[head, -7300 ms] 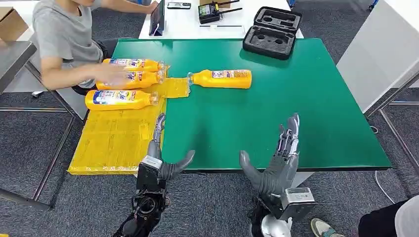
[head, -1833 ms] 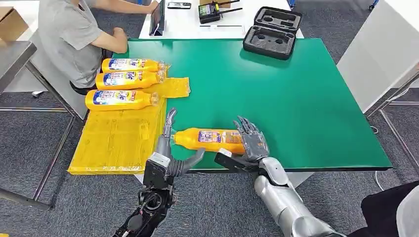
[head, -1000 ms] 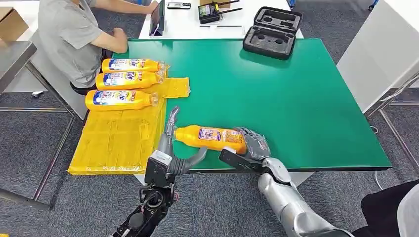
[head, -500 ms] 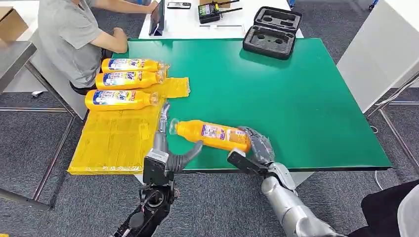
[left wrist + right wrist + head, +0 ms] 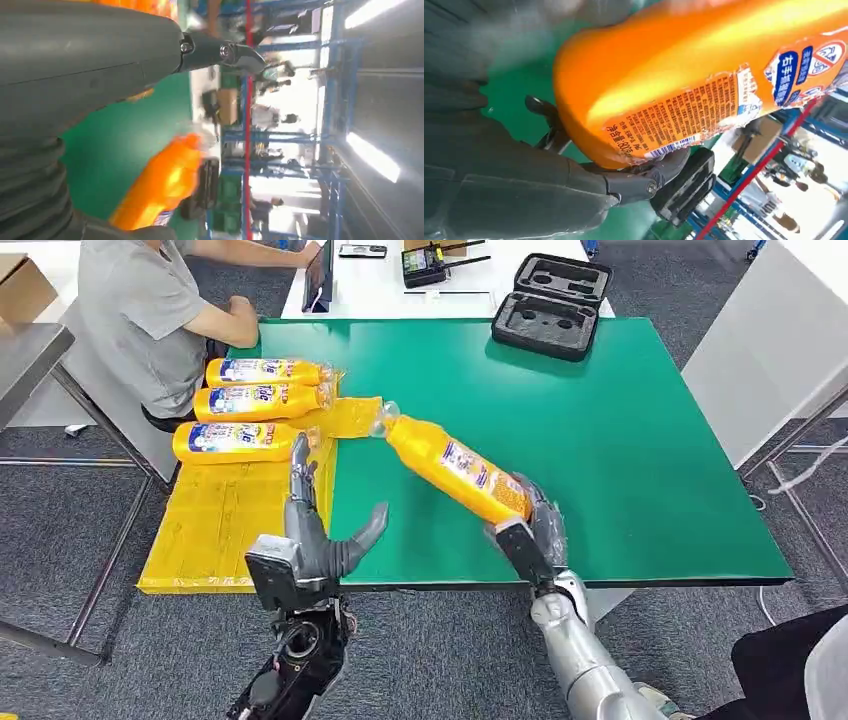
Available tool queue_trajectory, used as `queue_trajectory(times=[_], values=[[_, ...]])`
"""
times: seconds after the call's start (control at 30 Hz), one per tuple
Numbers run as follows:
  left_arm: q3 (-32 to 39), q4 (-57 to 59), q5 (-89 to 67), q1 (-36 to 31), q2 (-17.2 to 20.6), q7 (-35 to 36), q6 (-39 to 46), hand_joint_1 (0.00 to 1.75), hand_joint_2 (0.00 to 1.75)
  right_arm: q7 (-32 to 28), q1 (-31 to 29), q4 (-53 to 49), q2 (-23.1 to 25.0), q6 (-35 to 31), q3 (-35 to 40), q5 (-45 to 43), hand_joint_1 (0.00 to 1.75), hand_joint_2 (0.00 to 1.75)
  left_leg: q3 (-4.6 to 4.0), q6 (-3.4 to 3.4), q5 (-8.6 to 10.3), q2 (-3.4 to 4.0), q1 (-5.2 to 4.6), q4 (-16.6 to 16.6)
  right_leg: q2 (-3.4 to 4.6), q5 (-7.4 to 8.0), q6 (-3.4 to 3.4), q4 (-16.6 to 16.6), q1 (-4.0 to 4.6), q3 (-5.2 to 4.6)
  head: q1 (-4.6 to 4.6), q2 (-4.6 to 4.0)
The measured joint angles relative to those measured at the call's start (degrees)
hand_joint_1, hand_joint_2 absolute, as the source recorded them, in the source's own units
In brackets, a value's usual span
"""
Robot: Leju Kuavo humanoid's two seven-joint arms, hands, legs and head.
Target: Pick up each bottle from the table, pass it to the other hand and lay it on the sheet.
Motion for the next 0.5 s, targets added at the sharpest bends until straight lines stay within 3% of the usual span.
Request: queue_trajectory(times=[0.13,0.3,0.5], values=[[2.18,2.7,1.56,0.88,-1.42,0.07,-9.35,0.0,1.75,-0.02,1.6,-5.32,-0.39,5.36,4.01,-10.36,1.75,1.75,0.01,0.0,0.0,0.01,0.0,0.0,0.01,0.0,0.0,0.0,0.0,0.0,0.02,0.0],[5.07,8.48,5.31,0.59,-2.25,0.11,-21.33,0.0,1.75,-0.04,4.02,-12.4,-1.18,11.63,9.16,-15.16,1.75,1.75,0.01,0.0,0.0,-0.01,0.01,0.0,0.0,0.0,0.0,0.0,0.01,-0.02,0.02,0.0],[7.54,13.75,6.77,0.16,-2.77,0.09,-24.78,0.0,1.75,-0.09,6.29,-18.88,-1.79,13.46,13.77,-17.04,1.75,1.75,0.01,0.0,0.0,0.02,0.01,-0.01,0.02,0.0,0.0,0.0,0.02,-0.02,0.0,0.0]])
